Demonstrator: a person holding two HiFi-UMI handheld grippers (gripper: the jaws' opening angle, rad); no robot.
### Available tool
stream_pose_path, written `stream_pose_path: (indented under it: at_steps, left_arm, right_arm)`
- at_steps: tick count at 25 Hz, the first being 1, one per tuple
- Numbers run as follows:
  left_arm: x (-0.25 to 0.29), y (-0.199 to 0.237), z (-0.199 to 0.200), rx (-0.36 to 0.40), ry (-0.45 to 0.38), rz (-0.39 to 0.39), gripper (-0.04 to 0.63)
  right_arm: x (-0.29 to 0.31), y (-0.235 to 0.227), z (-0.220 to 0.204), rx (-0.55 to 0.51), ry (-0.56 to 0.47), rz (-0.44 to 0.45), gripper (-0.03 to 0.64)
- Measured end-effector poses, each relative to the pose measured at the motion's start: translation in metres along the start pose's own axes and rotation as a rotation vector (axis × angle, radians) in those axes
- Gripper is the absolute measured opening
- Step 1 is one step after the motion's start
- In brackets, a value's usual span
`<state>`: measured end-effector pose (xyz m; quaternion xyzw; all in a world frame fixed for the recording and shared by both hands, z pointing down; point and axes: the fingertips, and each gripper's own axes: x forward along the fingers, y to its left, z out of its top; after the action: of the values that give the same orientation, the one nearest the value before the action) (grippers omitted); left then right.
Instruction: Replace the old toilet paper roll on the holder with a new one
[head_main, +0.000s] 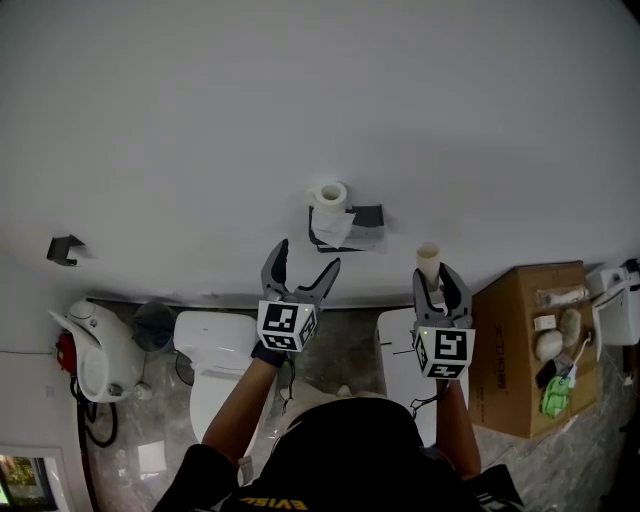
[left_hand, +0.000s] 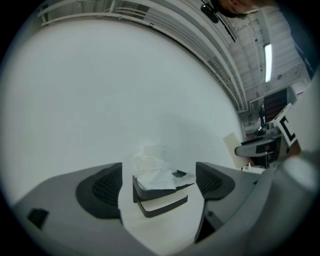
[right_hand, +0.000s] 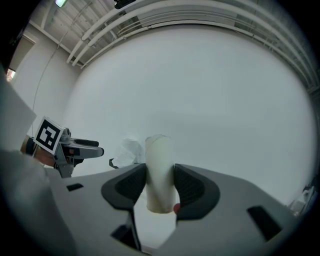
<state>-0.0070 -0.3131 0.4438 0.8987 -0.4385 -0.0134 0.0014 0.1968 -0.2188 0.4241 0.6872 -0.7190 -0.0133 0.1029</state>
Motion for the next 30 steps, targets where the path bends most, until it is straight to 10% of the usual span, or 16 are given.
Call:
stream_pose_path:
  at_steps: [30]
  left_arm:
    - [0.106, 0.006, -0.009, 0.055, 0.048, -0.034, 0.451]
  right_arm:
    - [-0.001, -0.024, -0.002, 0.001, 0.022, -0.037, 0.178]
